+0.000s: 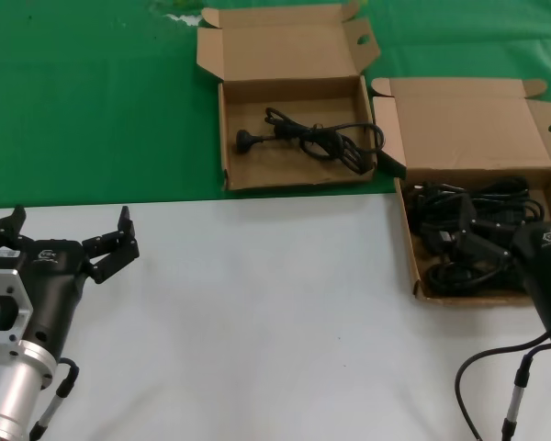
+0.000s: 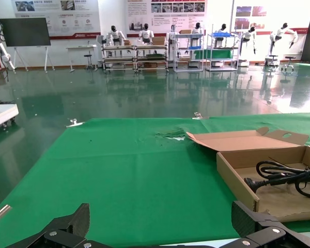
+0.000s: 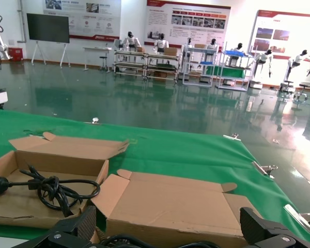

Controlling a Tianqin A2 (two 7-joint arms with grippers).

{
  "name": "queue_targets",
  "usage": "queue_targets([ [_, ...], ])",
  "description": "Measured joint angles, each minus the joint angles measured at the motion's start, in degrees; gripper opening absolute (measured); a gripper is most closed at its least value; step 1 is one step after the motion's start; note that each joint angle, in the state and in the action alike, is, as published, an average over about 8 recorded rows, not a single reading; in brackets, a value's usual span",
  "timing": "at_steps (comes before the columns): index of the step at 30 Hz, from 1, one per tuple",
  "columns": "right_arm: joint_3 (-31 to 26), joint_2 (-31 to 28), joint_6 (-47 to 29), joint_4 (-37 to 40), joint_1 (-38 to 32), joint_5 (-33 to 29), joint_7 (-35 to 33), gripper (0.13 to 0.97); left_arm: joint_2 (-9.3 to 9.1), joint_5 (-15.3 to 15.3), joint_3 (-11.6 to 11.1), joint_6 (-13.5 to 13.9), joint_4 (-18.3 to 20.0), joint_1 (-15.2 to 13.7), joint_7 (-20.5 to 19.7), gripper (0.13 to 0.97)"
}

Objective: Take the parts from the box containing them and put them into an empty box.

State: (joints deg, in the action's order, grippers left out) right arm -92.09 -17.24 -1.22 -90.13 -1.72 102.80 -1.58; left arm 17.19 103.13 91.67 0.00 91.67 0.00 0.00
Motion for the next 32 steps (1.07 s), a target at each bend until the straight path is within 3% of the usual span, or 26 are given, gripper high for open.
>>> queue_targets([
  [32,0.0,0.0,0.0,0.0,0.0,0.0,0.0,0.966,0.0,0.0,0.0,0.0,0.0,0.0,0.0,0.966],
])
